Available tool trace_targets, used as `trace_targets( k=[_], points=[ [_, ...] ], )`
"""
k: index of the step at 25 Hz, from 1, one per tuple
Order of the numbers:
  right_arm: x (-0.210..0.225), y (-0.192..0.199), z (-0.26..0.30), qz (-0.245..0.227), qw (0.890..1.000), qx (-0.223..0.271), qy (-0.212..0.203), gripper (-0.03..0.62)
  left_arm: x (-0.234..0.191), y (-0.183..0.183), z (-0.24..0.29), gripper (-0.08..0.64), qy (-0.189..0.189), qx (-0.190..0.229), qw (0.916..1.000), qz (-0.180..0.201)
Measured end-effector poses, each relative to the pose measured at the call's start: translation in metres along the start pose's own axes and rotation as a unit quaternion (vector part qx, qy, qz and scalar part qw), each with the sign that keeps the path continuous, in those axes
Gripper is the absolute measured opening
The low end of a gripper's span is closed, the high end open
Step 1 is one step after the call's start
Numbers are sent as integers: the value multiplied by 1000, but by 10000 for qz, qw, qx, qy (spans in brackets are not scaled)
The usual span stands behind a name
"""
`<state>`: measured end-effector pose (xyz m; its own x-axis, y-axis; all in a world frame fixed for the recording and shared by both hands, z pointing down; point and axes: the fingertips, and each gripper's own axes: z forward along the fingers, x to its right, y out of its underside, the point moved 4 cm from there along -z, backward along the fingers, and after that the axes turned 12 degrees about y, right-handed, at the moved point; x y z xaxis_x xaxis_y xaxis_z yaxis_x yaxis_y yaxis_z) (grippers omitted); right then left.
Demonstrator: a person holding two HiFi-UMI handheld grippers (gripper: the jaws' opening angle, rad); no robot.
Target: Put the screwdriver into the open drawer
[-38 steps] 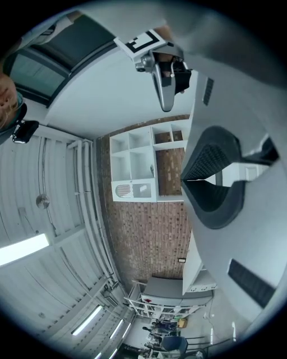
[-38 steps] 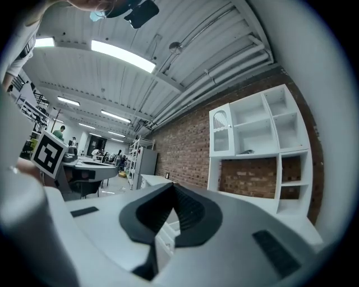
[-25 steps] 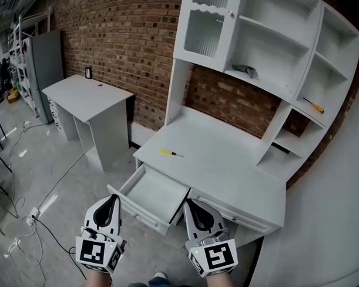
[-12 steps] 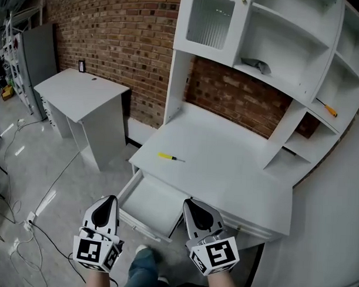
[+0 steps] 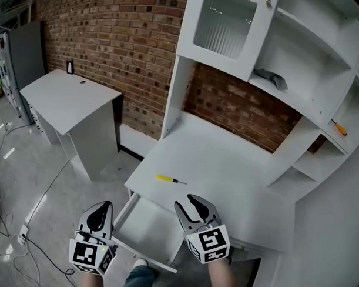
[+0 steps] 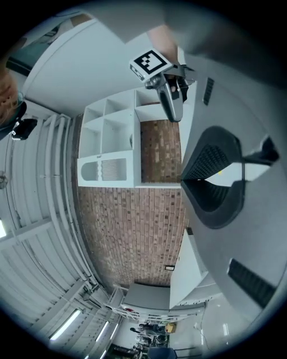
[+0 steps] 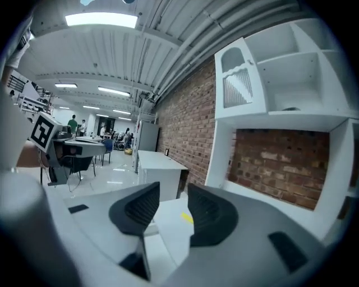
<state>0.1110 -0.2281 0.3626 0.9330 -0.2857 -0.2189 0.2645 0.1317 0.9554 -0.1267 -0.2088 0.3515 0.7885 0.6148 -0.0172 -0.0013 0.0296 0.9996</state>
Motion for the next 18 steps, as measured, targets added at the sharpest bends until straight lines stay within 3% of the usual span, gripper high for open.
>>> trace_targets(
  k=[4,7,12,18],
  points=[
    [11,21,67,-521,9974,-453,-217,146,-32,21,26,14,29,-213,9997,-83],
    [15,47,114,-1040,9889,-980,-411,107,-50,37,42,14,102,-384,9991,-177],
    [22,93,180,-1770,9610,-1974,-786,115,-71,59,66,14,284,-660,9969,-333],
    [17,147,233,-2411,9192,-2803,-1358,114,-91,92,80,14,382,-1004,9931,-478]
  ],
)
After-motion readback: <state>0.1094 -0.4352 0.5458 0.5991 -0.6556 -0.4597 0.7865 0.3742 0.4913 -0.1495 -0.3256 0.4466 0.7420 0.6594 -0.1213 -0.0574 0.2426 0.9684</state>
